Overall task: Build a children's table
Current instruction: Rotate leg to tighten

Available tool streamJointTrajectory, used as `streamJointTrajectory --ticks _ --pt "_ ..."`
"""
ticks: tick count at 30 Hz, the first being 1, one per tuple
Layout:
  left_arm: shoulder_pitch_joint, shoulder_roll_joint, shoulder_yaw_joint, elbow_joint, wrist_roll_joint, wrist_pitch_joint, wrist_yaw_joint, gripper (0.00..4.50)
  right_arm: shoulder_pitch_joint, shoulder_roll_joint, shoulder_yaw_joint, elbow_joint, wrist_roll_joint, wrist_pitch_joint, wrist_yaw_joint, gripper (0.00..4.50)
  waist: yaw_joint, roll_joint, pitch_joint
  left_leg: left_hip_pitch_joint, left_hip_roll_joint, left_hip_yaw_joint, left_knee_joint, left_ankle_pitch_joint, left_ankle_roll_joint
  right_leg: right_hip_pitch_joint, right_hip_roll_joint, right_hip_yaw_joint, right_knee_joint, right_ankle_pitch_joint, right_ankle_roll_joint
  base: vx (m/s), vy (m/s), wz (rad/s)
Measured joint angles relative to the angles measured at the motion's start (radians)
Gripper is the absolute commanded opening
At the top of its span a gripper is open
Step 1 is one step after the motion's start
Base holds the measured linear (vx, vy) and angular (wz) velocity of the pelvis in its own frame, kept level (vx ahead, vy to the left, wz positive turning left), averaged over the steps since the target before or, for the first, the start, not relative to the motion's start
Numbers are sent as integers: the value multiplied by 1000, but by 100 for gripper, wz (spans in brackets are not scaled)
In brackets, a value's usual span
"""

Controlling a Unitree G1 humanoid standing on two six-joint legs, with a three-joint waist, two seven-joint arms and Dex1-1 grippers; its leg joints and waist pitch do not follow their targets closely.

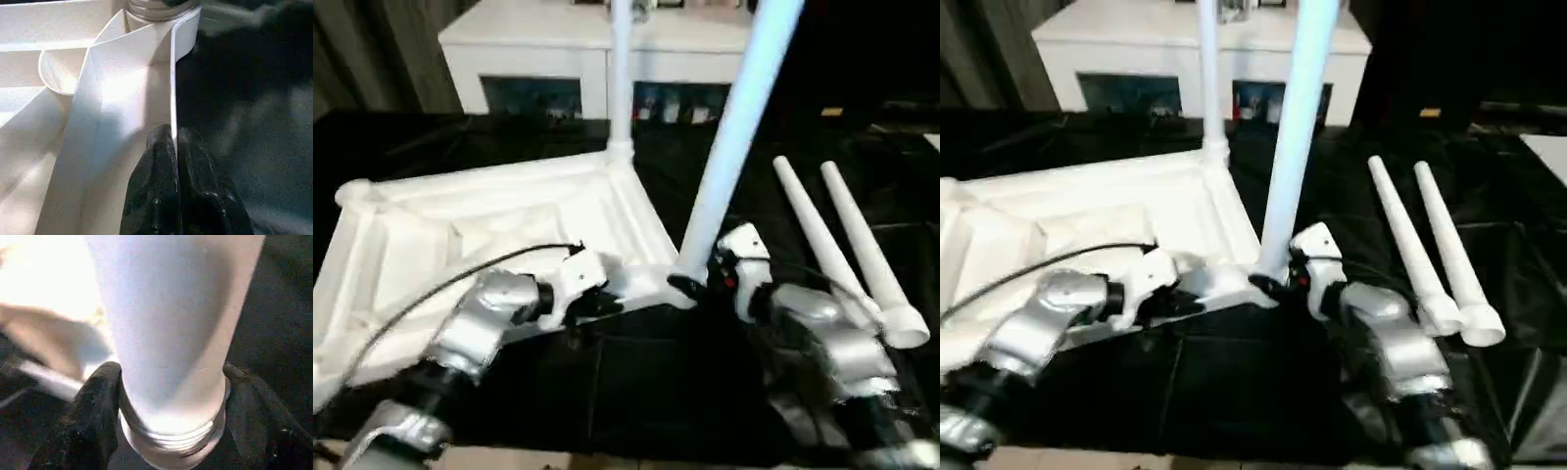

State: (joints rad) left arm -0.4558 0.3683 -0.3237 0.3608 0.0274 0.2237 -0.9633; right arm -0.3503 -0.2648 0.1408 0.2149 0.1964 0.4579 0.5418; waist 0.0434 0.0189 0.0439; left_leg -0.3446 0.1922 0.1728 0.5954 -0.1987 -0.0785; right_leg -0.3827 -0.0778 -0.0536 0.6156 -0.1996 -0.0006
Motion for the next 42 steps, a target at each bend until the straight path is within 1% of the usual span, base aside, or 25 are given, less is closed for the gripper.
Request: streamJointTrajectory --ticks 1,3,4,5,8,11,15,17,18,19,20,21,22,24,26,27,28,29,30,32,34,35,38,42 --pt "-11 -19 0 15 9 10 23 0 -12 21 -8 20 -8 1 -42 272 -3 0 0 3 0 0 0 0 0 1 0 1 -1 -1 2 0 0 0" --pt "-51 -83 1 69 42 44 120 0 -80 126 -52 113 -42 9 -220 272 -13 1 -1 6 -2 0 0 0 0 1 0 3 -1 -1 2 0 0 0" --pt "-66 -108 -1 85 53 57 158 0 -105 149 -66 143 -60 12 -287 272 -15 1 -1 6 -3 0 0 0 0 1 0 3 -3 -1 2 -51 14 -5" --pt "-74 -133 -5 93 59 72 190 0 -120 162 -72 167 -62 13 -333 272 -15 1 -1 6 -3 0 0 0 0 1 0 3 -5 -2 3 -51 14 -5" --pt "-105 -199 -3 143 67 104 276 0 -168 211 -122 243 -62 7 -454 272 -13 1 -1 6 -7 0 0 0 0 1 0 9 -6 -2 3 0 0 0" --pt "-150 -263 -3 210 85 117 353 0 -247 253 -164 361 -69 -39 -581 272 -13 1 -2 4 -11 0 0 0 0 0 -2 12 -8 -2 3 0 0 0" --pt "-161 -271 -7 223 96 114 371 0 -260 260 -175 417 -71 -115 -586 272 -13 0 -2 0 -11 -1 0 0 1 -1 -2 11 -11 -2 3 0 0 0" --pt "-163 -265 -7 223 100 109 371 0 -261 263 -183 434 -73 -151 -574 272 -13 0 -2 -5 -11 -1 0 0 1 -3 -2 11 -14 0 4 0 0 0" --pt "-163 -259 -7 222 105 104 371 0 -261 263 -188 438 -73 -164 -565 307 -13 0 -2 -6 -11 -1 -1 0 1 -4 -2 11 -14 2 4 0 0 0" --pt "-163 -258 -7 222 106 102 371 0 -261 263 -191 439 -73 -169 -557 328 -13 0 -2 -7 -11 -1 -1 1 2 -5 -2 11 -14 3 4 0 0 0" --pt "-163 -256 -8 220 106 100 371 0 -258 263 -192 437 -73 -175 -552 328 -13 0 -2 -7 -11 -1 -1 1 2 -5 -2 11 -14 5 4 0 0 0" --pt "-163 -250 -7 220 107 98 373 0 -248 265 -192 427 -72 -183 -531 350 -13 0 -2 -7 -11 -1 -1 1 2 -5 -2 11 -14 7 4 0 0 0" --pt "-163 -240 -7 218 107 93 374 0 -236 265 -191 408 -70 -186 -509 350 -15 0 -1 -7 -11 -1 -1 1 2 -6 -2 11 -14 8 5 0 0 0" --pt "-161 -214 -6 208 107 78 376 0 -198 256 -168 357 -55 -185 -448 376 -17 -2 0 -11 -10 -2 -3 1 2 -12 -1 10 -14 12 7 0 0 0" --pt "-159 -198 -5 195 108 71 374 0 -179 241 -150 333 -49 -181 -415 385 -17 -2 0 -18 -10 -2 -3 1 2 -21 -1 10 -14 22 8 0 0 0" --pt "-146 -183 -6 168 109 64 361 0 -151 215 -130 285 -46 -174 -384 403 -15 -1 0 -22 -8 -2 -3 2 4 -23 0 9 -14 29 6 0 0 0" --pt "-139 -175 -6 155 109 61 351 0 -138 198 -126 258 -43 -163 -362 403 -12 -1 -1 -22 -6 -2 -3 2 4 -24 1 8 -14 29 7 71 -26 0" --pt "-120 -151 -9 119 106 53 318 0 -93 134 -91 164 -28 -136 -287 421 -8 0 0 -24 -4 -1 -3 2 4 -26 3 8 -15 27 7 61 -17 1" --pt "-111 -136 -8 105 105 46 303 0 -75 105 -86 126 -22 -125 -256 429 -7 0 0 -24 -3 -1 -3 3 4 -26 4 7 -15 26 7 63 -8 -2" --pt "-93 -81 -4 77 101 18 250 0 -24 6 -80 18 8 -96 -137 445 -5 0 0 -24 -2 -1 -3 3 5 -25 5 7 -15 22 7 51 2 -2" --pt "-81 -52 1 64 87 5 206 0 8 -44 -71 -35 23 -94 -49 445 -12 0 0 -24 -2 1 -3 2 7 -25 5 9 -16 21 6 0 0 0" --pt "-64 -26 3 44 74 -13 162 0 28 -74 -58 -60 30 -95 4 445 -14 0 -1 -24 -2 1 -4 1 8 -25 5 9 -18 21 6 0 0 0" --pt "-27 35 0 3 32 -46 56 0 49 -119 -52 -65 29 -97 85 445 -10 2 0 -24 -2 2 -4 1 7 -26 5 8 -18 20 6 0 0 0" --pt "13 87 -11 -58 -15 -44 -63 0 70 -181 -30 -113 51 -89 183 445 1 2 0 -22 -2 4 -4 1 7 -24 3 9 -18 21 6 0 0 0"
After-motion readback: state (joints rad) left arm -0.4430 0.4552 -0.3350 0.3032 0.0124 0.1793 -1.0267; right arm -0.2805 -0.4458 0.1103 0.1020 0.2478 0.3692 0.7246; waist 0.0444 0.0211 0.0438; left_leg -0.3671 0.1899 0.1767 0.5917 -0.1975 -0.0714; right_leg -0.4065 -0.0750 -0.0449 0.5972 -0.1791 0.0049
